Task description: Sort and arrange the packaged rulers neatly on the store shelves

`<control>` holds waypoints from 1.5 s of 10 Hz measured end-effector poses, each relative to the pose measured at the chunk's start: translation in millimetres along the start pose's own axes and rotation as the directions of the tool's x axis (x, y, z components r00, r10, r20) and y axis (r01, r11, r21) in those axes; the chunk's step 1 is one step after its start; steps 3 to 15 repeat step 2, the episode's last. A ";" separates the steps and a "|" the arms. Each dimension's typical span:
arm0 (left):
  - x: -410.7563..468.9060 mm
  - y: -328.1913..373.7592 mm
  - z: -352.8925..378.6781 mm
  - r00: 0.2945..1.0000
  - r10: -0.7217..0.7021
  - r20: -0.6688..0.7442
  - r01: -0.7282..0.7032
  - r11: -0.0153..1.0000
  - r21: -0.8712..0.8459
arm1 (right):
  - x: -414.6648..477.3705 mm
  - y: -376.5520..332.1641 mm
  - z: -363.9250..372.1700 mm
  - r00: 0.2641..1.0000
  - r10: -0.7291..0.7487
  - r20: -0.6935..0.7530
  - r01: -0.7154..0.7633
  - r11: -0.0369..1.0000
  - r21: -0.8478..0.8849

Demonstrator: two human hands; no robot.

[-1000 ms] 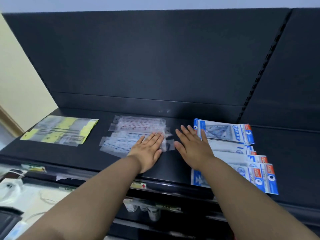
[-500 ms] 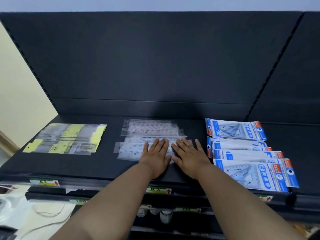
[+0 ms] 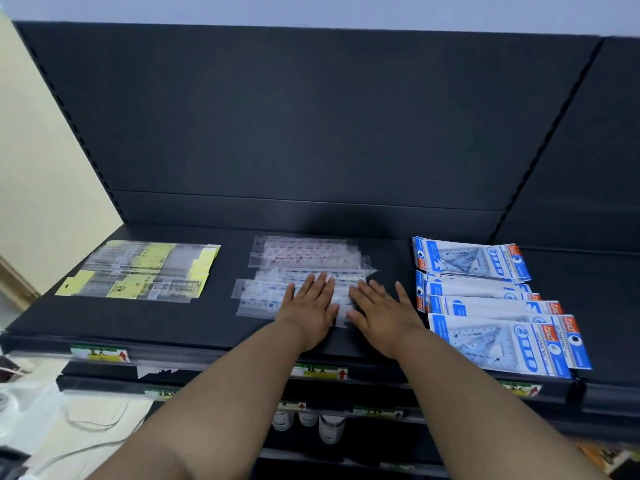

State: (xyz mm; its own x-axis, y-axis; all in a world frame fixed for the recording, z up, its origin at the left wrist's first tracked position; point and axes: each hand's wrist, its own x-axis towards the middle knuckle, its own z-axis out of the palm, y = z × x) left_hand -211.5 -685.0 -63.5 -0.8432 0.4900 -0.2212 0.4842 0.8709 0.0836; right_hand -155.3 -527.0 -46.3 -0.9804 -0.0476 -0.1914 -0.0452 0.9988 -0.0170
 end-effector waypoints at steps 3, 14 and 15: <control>-12.3 4.2 -4.6 0.998 0.028 -0.055 -0.027 0.999 0.017 | -7.6 -7.1 -3.0 0.999 -0.008 -0.042 0.009 1.000 0.016; -12.3 4.2 -4.6 0.998 0.028 -0.055 -0.027 0.999 0.017 | -7.6 -7.1 -3.0 0.999 -0.008 -0.042 0.009 1.000 0.016; -12.3 4.2 -4.6 0.998 0.028 -0.055 -0.027 0.999 0.017 | -7.6 -7.1 -3.0 0.999 -0.008 -0.042 0.009 1.000 0.016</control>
